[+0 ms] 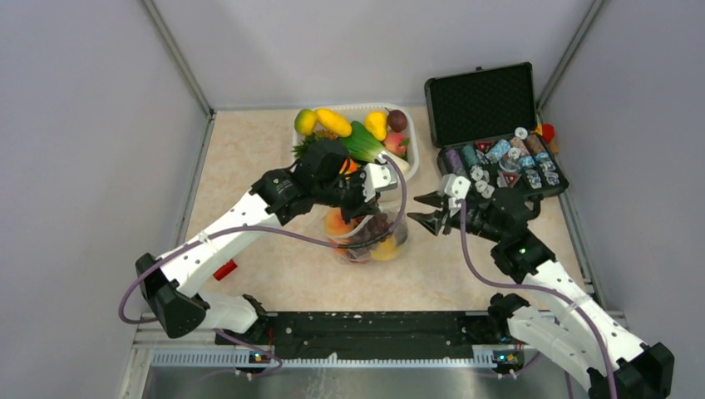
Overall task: Place the food in the zip-top bag and seal the zipper
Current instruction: Zip the zipper food storage bag at the center of the board.
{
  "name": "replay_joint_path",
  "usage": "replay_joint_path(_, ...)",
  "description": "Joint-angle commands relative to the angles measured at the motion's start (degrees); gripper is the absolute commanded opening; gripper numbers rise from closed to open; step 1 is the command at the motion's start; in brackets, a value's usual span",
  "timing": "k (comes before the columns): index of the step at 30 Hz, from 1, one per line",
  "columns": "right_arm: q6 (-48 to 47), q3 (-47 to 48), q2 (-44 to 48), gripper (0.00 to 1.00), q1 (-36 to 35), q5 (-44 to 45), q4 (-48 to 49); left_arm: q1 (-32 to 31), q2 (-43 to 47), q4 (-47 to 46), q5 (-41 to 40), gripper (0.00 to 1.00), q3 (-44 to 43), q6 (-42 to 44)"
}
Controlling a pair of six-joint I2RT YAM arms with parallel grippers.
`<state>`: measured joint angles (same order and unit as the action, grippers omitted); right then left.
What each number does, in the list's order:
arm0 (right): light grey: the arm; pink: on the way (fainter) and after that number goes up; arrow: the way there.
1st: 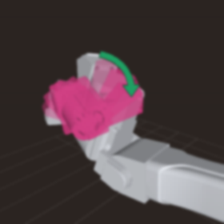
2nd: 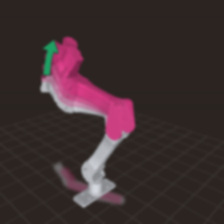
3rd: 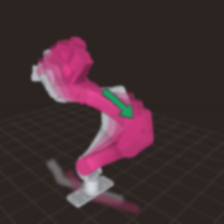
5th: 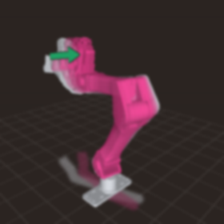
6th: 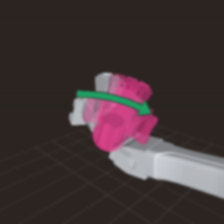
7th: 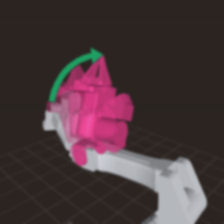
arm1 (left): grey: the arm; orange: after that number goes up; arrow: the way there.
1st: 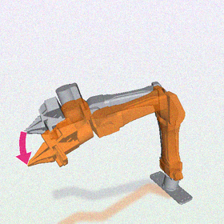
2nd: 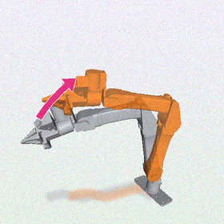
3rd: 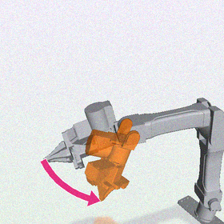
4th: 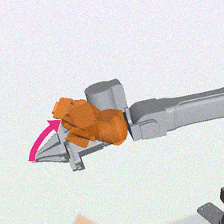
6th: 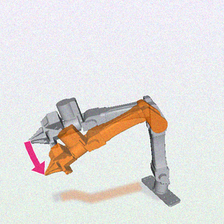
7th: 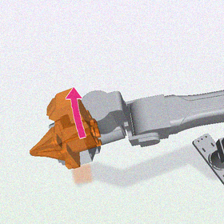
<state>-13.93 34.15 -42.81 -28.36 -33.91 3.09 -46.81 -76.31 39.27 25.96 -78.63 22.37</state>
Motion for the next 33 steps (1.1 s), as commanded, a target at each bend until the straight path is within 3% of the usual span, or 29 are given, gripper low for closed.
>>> replay_joint_path(1, -3.12, 3.95, -0.47, 0.45, 0.06, -5.13, -2.46, 0.12, -1.61, -1.76, 4.53, 0.00, -5.33, -1.07)
replay_joint_path(9, -10.22, 7.91, -3.52, 0.47, 0.05, -6.91, -10.07, -0.36, -6.16, -0.74, 7.49, 0.00, -9.67, -1.17)
replay_joint_path(24, -9.98, 7.49, -5.23, 0.47, 0.05, -7.69, -5.68, -2.85, -9.51, 1.73, 8.04, 0.00, -12.45, 0.16)
replay_joint_path(33, -7.52, 5.29, -3.85, 0.25, 0.05, -9.99, -1.30, -2.94, -7.16, -1.76, 9.11, 0.00, -8.96, -1.02)
